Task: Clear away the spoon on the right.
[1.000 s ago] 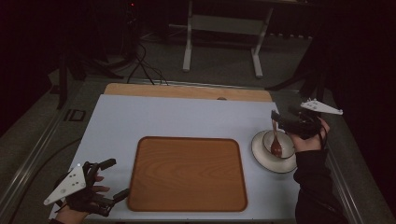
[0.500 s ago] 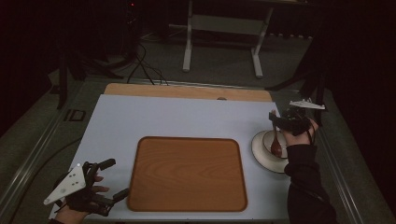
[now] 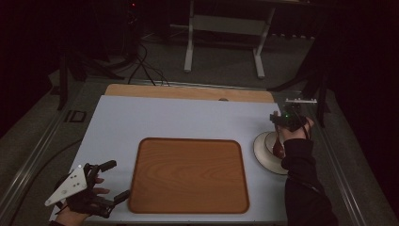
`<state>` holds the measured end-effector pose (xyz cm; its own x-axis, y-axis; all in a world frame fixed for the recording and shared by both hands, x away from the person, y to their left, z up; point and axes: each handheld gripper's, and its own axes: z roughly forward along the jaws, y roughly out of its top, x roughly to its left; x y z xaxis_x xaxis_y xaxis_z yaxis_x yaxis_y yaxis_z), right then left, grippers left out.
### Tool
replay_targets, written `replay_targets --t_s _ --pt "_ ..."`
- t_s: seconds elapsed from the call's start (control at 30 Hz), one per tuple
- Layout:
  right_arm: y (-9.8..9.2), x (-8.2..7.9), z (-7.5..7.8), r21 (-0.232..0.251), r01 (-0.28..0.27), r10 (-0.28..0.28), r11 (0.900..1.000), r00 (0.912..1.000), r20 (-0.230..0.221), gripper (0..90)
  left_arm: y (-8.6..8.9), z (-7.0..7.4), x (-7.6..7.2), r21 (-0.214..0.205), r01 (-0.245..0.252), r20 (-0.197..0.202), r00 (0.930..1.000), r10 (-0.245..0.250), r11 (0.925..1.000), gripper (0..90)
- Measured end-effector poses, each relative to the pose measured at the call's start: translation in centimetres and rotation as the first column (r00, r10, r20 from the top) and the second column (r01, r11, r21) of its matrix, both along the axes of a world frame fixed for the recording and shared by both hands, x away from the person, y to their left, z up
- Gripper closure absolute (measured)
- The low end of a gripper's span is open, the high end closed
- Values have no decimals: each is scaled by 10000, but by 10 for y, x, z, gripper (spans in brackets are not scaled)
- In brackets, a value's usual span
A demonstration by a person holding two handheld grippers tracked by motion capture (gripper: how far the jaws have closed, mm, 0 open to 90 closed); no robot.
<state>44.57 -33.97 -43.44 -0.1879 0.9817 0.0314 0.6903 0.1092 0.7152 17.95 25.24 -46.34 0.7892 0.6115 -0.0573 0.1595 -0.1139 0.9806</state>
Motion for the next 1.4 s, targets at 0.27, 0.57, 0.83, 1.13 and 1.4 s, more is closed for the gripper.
replay_targets --t_s 0.27,0.57,0.83,1.13,1.4 --pt "3 8 -8 -177 194 -200 9997 9991 -379 592 -1 -1 0 4 74 -89 9999 -74 10000 0" --pt "0 10 -6 157 351 -340 9993 9973 -658 756 -1 -1 0 31 76 -109 9999 -76 10000 0" --pt "-7 5 6 550 359 -327 9978 9978 -571 759 -1 -1 0 40 80 -104 9999 -79 10000 0" --pt "-15 -7 31 1269 -69 90 9919 9998 -159 760 -2 -1 0 39 40 -89 10000 -40 10000 0" --pt "-16 -19 55 1475 -143 114 9890 9997 201 760 -2 -1 0 37 15 -90 10000 -15 10000 0"
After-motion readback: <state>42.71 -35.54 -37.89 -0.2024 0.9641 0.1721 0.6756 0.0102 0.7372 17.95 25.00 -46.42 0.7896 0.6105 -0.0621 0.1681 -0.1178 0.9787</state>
